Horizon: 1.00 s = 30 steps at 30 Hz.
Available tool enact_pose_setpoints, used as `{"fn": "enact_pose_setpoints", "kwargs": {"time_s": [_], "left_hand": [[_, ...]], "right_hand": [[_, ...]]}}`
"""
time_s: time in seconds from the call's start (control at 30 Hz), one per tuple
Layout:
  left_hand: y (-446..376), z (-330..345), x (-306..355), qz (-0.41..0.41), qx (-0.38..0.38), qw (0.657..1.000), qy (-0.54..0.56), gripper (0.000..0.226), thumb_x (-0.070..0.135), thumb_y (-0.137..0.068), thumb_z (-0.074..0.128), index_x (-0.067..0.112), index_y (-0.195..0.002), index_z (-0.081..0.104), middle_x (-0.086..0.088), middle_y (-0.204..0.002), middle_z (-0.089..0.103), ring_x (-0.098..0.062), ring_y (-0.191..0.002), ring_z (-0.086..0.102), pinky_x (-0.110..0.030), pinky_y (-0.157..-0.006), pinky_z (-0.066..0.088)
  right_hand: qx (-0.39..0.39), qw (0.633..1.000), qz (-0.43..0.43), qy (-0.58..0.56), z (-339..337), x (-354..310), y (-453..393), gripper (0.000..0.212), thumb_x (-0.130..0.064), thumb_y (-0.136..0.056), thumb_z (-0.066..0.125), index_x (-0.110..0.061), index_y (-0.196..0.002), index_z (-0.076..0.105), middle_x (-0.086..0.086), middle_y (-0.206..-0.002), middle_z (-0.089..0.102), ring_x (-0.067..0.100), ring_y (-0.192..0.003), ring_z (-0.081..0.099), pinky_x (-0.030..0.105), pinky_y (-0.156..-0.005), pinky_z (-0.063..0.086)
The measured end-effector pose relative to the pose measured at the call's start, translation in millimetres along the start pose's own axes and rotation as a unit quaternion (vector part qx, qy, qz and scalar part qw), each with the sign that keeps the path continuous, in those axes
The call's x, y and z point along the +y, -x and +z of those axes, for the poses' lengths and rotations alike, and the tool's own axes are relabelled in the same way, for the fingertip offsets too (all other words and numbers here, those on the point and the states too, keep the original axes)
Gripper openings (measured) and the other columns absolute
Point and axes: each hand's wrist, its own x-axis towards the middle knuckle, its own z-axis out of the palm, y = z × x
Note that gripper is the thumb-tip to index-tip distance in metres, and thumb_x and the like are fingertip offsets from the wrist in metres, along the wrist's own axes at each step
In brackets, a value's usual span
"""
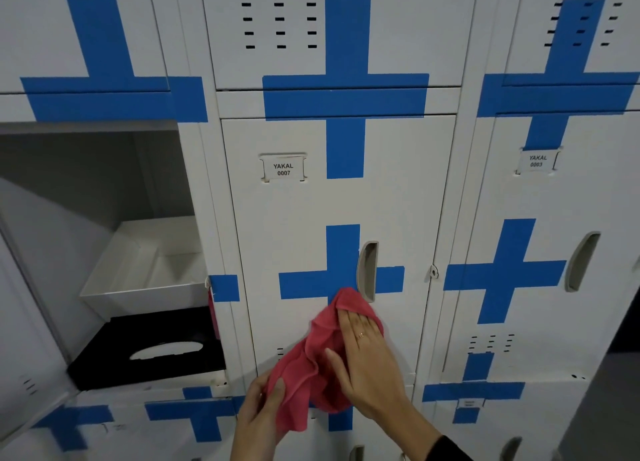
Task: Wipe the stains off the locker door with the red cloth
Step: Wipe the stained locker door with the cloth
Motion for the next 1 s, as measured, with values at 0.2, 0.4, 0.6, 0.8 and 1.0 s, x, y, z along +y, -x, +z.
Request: {"fn": "enact_pose_setpoints", "kwargs": {"time_s": [0.2,0.4,0.6,0.8,1.0], "left_hand": [[9,6,-1,-0.033,-0.024,0.999,-0.011,0.012,0.003,-0.089,0.054,0.008,-0.097,0.062,-0.019,-0.108,0.061,-0.033,-0.094,0.059,-0.041,-0.077,0.051],[26,25,0,-0.020,-0.070,0.996,-0.045,0.017,0.005,-0.088,0.055,0.007,-0.103,0.062,-0.009,-0.105,0.064,-0.019,-0.089,0.059,-0.032,-0.065,0.049],[27,37,7,-0.001,-0.100,0.994,-0.051,0.019,0.011,-0.089,0.056,0.016,-0.106,0.061,-0.007,-0.108,0.064,-0.026,-0.099,0.060,-0.041,-0.076,0.053],[27,43,13,0.004,-0.119,0.992,-0.030,0.020,0.011,-0.089,0.055,0.015,-0.108,0.060,-0.008,-0.106,0.065,-0.025,-0.096,0.062,-0.041,-0.077,0.054],[26,41,5,-0.014,-0.113,0.993,-0.030,0.020,0.011,-0.089,0.055,0.016,-0.108,0.061,-0.009,-0.109,0.063,-0.028,-0.100,0.060,-0.041,-0.074,0.053]], "right_hand": [[-0.022,0.995,0.051,0.084,-2,37,27,0.063,-0.055,-0.101,0.025,-0.017,-0.150,0.019,0.004,-0.147,0.045,0.018,-0.132,0.047,0.044,-0.109,0.027],[0.028,0.993,0.088,0.075,-21,41,11,0.064,-0.057,-0.100,0.019,-0.016,-0.150,0.017,0.004,-0.149,0.039,0.017,-0.137,0.037,0.042,-0.115,0.017],[0.078,0.993,0.046,0.074,-55,25,-33,0.064,-0.054,-0.100,0.019,-0.017,-0.152,0.019,-0.008,-0.151,0.022,0.003,-0.138,0.016,0.022,-0.117,0.000],[0.084,0.993,0.037,0.074,-63,29,-35,0.061,-0.053,-0.101,0.017,-0.017,-0.150,0.022,-0.008,-0.148,0.032,0.011,-0.137,0.031,0.023,-0.115,0.003],[0.067,0.993,0.052,0.078,-52,39,-26,0.060,-0.052,-0.101,0.022,-0.019,-0.151,0.023,0.002,-0.147,0.045,0.020,-0.135,0.040,0.037,-0.116,0.019]]}}
